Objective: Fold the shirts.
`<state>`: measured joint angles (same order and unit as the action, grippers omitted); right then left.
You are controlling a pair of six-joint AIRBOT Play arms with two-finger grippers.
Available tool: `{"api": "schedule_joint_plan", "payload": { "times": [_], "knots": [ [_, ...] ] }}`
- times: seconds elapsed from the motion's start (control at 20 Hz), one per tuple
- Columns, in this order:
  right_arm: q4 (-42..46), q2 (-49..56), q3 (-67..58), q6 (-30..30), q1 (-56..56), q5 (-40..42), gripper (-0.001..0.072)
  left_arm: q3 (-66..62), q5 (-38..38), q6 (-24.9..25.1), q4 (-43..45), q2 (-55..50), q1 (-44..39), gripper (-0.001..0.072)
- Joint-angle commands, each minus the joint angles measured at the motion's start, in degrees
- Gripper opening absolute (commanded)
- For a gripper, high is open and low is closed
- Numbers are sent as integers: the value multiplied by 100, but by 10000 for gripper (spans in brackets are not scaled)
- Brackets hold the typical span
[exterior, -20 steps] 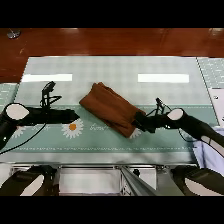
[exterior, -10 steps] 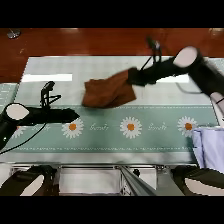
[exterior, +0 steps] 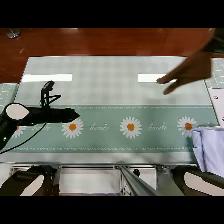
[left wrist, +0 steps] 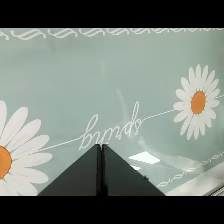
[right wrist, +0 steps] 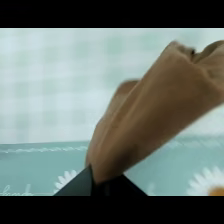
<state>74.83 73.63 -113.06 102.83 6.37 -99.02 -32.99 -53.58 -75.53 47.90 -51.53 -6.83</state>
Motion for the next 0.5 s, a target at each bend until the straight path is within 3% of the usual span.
{"api": "schedule_joint_plan", "payload": {
  "times": [0.0, 0.2, 0.45],
  "knots": [
    [238, -673, 35, 455, 1202, -745, 27, 2, 118, 0, -127, -4, -2, 23],
    [903, -1856, 1307, 409, 2275, -743, 28, 2, 160, 0, -151, -4, -4, 23],
    [2498, -3482, 3711, -273, 3348, -743, 28, 4, 372, 2, -350, -4, -2, 23]
  ]
}}
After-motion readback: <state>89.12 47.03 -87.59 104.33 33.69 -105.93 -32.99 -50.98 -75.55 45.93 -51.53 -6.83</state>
